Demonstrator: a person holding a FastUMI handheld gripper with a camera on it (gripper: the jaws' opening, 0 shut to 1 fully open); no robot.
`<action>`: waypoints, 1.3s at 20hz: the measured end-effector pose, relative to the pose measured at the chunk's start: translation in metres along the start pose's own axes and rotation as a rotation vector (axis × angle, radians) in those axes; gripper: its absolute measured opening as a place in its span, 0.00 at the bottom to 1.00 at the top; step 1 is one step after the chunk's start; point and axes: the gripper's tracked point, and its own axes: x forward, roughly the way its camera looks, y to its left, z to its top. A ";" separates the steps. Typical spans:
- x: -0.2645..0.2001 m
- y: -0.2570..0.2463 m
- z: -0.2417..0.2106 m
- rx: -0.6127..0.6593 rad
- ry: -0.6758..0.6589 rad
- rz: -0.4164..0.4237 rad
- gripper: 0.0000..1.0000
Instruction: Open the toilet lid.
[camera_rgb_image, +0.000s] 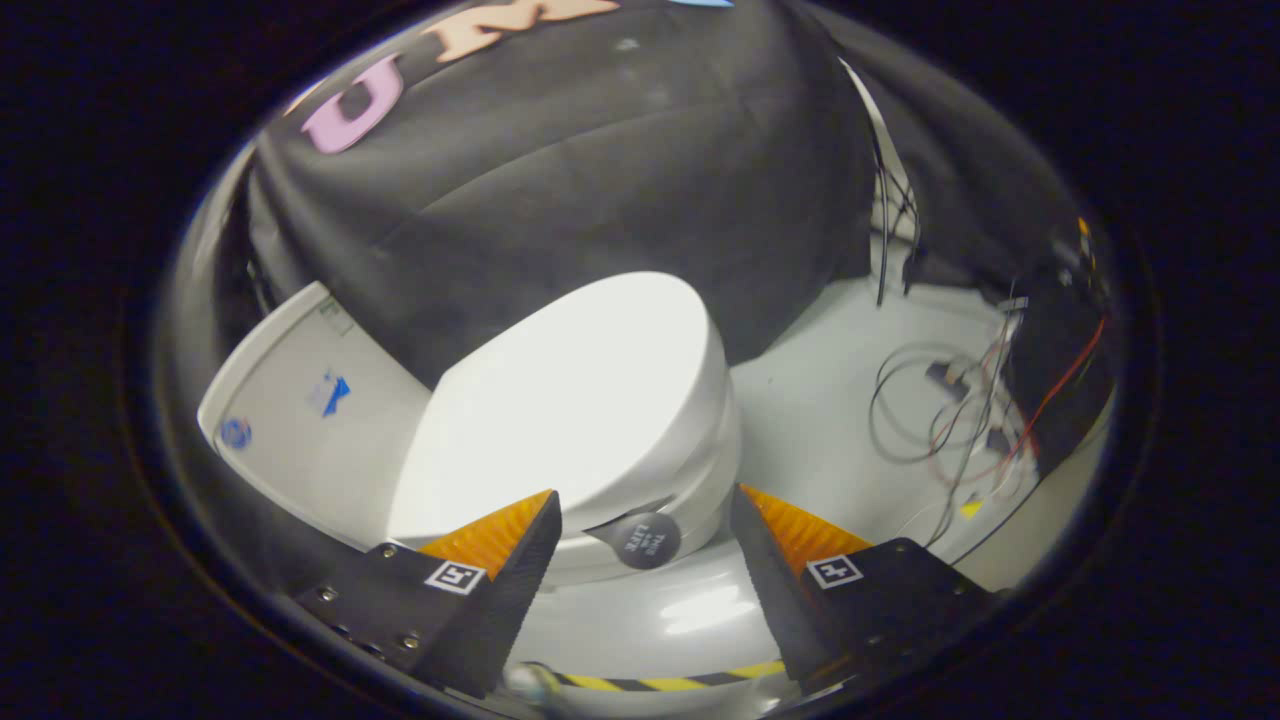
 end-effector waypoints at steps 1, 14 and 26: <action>0.009 -0.004 -0.003 0.055 0.010 -0.003 0.89; 0.036 -0.019 -0.030 0.460 0.053 0.063 0.13; 0.032 -0.016 -0.017 0.405 0.014 0.098 0.01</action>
